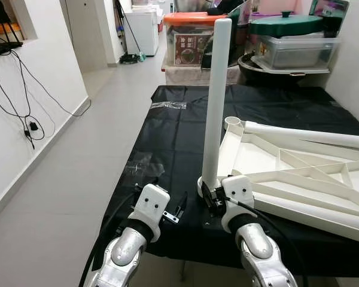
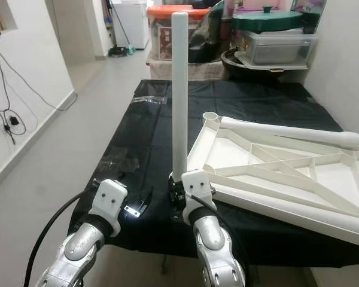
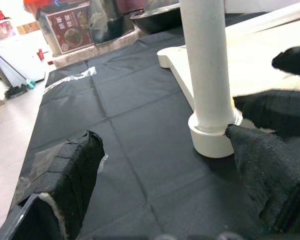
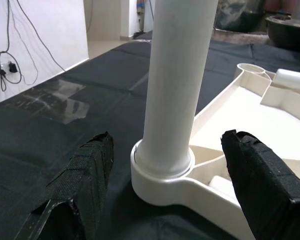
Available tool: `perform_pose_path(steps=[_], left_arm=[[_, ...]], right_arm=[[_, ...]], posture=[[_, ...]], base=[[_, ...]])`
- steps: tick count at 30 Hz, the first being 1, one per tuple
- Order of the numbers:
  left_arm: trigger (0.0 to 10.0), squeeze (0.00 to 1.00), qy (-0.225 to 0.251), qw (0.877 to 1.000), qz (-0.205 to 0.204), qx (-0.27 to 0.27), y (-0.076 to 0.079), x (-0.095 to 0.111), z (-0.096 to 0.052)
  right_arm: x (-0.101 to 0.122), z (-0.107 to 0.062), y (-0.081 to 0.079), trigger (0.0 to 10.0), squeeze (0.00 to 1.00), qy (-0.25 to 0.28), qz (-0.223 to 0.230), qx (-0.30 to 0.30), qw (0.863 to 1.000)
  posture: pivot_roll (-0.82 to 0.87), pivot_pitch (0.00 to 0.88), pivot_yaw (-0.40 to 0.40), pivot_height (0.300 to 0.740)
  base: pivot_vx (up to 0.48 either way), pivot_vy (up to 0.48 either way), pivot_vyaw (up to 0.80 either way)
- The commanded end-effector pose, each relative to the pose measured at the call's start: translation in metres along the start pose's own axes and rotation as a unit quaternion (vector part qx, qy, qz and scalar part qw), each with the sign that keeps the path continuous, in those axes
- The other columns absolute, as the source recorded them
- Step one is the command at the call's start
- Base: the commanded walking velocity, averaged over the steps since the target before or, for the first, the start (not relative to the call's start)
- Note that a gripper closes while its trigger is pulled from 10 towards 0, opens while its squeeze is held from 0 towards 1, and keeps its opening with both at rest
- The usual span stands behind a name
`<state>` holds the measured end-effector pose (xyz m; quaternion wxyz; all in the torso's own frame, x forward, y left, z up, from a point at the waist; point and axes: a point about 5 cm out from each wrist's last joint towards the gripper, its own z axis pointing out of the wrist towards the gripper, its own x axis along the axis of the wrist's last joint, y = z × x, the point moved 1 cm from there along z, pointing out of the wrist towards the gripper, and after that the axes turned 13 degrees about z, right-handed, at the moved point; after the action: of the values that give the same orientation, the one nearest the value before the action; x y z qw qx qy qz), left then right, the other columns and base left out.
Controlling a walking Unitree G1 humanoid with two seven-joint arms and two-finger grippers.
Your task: Building children table
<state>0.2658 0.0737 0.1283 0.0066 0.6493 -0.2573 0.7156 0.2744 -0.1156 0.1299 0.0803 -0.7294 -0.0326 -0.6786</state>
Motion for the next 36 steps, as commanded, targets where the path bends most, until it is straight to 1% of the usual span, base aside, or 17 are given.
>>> perform_pose_path(steps=[1,2,7,12,14,21,36], left_arm=[[10.0,0.00,-0.002,1.000,0.005,0.005,-0.001,-0.001,-0.002],[10.0,0.00,-0.003,1.000,0.003,0.006,-0.001,-0.002,-0.002],[10.0,0.00,-0.009,1.000,-0.002,0.012,-0.001,-0.003,-0.002],[10.0,0.00,-0.020,1.000,0.004,0.003,0.001,-0.007,0.000],[10.0,0.00,-0.021,1.000,0.005,0.001,0.001,-0.008,0.001],[10.0,0.00,-0.034,0.999,0.007,-0.009,0.003,-0.012,0.002],[10.0,0.00,-0.037,0.999,0.000,-0.014,0.006,-0.013,0.002]], right_arm=[[0.003,-0.001,-0.002,10.0,0.00,0.009,0.000,-0.003,1.000],[0.002,-0.001,-0.003,10.0,0.00,0.008,-0.001,-0.003,1.000],[0.001,0.000,-0.003,10.0,0.00,0.004,0.002,-0.004,1.000],[0.000,0.000,-0.006,10.0,0.00,-0.001,-0.007,0.010,1.000],[-0.001,0.001,-0.007,10.0,0.00,-0.002,-0.010,0.011,1.000],[-0.003,0.002,-0.007,10.0,0.00,-0.011,-0.005,0.009,1.000],[-0.006,0.002,-0.005,10.0,0.00,-0.018,0.000,0.010,1.000]], posture=[[-0.04,0.000,0.012,0.740],[-0.04,0.000,0.012,0.740],[-0.04,0.000,0.014,0.740],[-0.04,0.000,0.017,0.740],[-0.04,0.000,0.017,0.740],[-0.04,0.000,0.016,0.740],[-0.03,0.000,0.018,0.740]], base=[[0.000,0.000,0.00],[0.000,0.000,0.00],[0.000,0.000,-0.80],[0.000,0.000,0.00],[0.000,-0.274,0.00],[0.000,-0.414,0.00],[0.000,-0.480,0.00]])
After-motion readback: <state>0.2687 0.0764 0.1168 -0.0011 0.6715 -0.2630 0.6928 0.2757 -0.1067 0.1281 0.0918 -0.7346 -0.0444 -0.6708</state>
